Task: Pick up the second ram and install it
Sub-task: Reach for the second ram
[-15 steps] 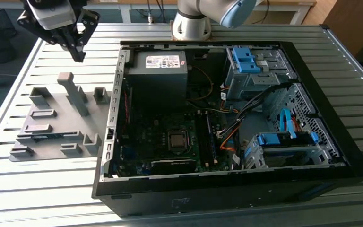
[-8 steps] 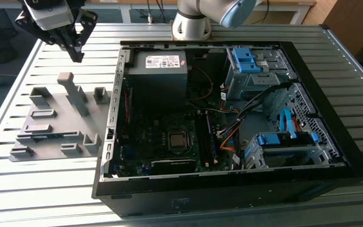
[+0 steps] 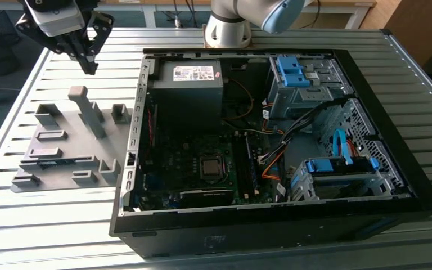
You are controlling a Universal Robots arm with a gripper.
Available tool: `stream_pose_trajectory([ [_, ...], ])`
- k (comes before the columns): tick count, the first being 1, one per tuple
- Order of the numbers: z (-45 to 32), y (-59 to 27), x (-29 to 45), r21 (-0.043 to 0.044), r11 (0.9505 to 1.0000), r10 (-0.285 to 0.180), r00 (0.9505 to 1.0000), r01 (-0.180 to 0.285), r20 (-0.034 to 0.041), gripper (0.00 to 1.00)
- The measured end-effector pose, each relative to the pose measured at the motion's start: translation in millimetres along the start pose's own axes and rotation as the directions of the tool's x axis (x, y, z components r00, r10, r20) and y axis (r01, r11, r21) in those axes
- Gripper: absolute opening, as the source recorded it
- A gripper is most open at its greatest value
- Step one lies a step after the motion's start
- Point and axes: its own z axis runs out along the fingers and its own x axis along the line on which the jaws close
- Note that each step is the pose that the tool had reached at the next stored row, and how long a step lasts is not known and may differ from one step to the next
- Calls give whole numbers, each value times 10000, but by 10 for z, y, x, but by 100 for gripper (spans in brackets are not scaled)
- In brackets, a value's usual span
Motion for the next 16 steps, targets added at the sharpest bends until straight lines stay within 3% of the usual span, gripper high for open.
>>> stream_pose_trajectory([
  [16, 10, -8, 102, 0, 10000, 0, 10000, 0, 0, 11],
])
